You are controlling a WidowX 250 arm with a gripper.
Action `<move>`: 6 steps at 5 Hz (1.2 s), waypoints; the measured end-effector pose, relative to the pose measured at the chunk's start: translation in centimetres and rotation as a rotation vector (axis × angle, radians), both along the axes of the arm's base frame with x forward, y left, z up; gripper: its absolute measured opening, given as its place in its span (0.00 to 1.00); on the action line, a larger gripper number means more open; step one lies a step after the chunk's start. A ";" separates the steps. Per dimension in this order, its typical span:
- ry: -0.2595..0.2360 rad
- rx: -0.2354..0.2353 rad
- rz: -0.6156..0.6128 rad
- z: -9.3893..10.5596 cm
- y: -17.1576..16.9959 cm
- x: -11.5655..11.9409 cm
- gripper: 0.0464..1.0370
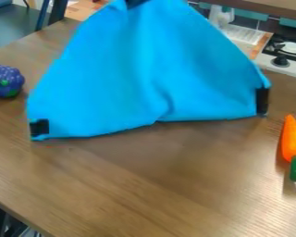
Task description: Fold the cloth from bottom right to top left
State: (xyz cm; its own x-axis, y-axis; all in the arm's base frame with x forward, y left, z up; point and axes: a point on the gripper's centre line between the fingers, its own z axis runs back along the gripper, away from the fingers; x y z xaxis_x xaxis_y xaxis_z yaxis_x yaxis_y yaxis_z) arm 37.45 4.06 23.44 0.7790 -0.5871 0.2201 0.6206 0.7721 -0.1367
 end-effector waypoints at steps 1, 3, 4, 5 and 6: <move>0.019 -0.003 0.028 -0.6 1.4 1.1 0.01; 0.064 -0.037 0.051 -1.3 3.0 2.6 0.17; 0.082 -0.049 0.043 -1.7 3.2 2.9 0.45; 0.099 -0.060 0.042 -2.1 3.1 2.9 0.75; 0.124 -0.083 0.046 -2.7 3.3 2.8 0.96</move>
State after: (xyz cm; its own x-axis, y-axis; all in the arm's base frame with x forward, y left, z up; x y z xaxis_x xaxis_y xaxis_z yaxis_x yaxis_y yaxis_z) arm 40.27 7.34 20.75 0.8289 -0.5339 0.1668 0.5591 0.7824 -0.2743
